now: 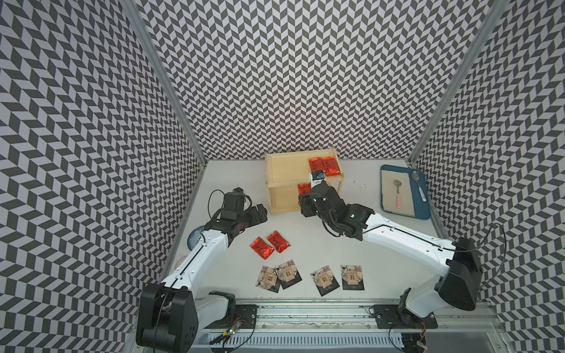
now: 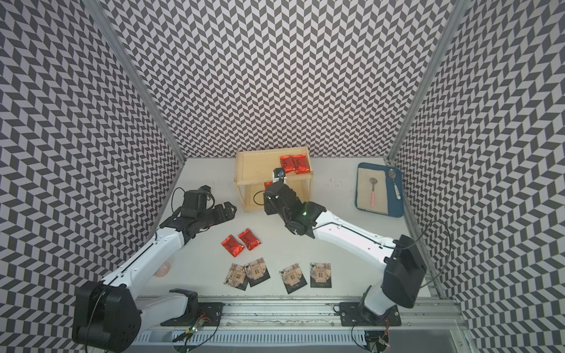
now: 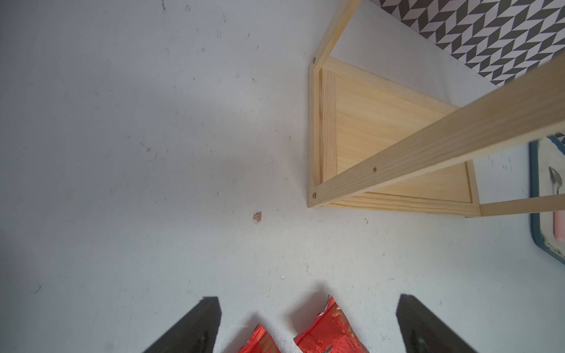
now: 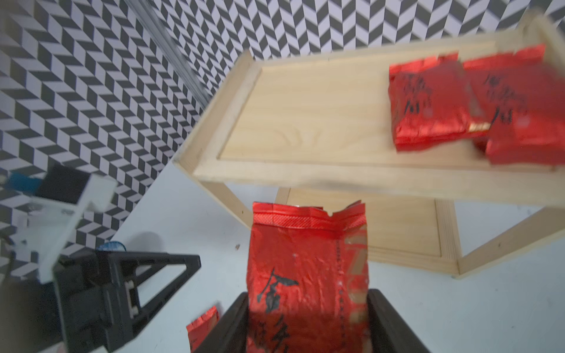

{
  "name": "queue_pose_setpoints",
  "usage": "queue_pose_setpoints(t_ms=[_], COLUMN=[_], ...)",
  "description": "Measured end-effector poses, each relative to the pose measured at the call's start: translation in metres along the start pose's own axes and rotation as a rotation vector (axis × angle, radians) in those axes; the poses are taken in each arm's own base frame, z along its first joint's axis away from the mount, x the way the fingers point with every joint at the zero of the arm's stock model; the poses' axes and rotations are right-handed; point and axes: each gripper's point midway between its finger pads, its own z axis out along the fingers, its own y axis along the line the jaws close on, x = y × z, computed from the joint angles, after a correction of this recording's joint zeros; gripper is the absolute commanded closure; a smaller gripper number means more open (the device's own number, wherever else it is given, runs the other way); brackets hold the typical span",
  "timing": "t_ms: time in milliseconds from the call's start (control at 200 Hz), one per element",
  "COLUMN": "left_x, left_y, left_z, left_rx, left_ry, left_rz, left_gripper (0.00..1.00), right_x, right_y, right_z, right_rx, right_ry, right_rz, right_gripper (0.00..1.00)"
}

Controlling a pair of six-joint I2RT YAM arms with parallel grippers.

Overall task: Place the tea bags on the shelf by color
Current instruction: Place the tea bag on the shelf.

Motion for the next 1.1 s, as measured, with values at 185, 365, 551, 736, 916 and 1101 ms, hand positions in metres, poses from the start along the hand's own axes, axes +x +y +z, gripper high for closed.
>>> queue_pose_setpoints(t_ms=[185, 365, 551, 736, 916, 1101], left_x=[0.000, -0.001, -0.001, -0.002, -0.002, -0.003], left_y=[0.000, -0.001, -0.001, 0.001, 0.001, 0.003], left_z=[0.000, -0.001, -0.001, -0.002, -0.002, -0.002], left_rx=[0.000, 0.002, 0.002, -0.001, -0.002, -0.004], left_ry=[-0.001, -0.005, -0.005, -0.007, -0.008, -0.009], left_rz=[0.000, 0.000, 0.000, -0.003, -0.004, -0.007], left_gripper=[0.05, 0.05, 0.05, 0.05, 0.05, 0.05], right_x=[-0.062, -0.073, -0.065, -0.066, -0.066, -0.058], right_y=[-0.005, -0.022, -0.035, -0.039, -0.039, -0.040], right_z=[0.028, 0.066, 0.087, 0.091, 0.093, 0.101], right_rx=[0.052, 0.113, 0.148, 0.152, 0.152, 0.157], right_ry=[-0.119, -0.122, -0.097, -0.098, -0.098, -0.083], right_rz=[-0.019, -0.054, -0.077, -0.082, -0.083, -0.089], right_gripper=[0.41, 0.41, 0.40, 0.39, 0.38, 0.37])
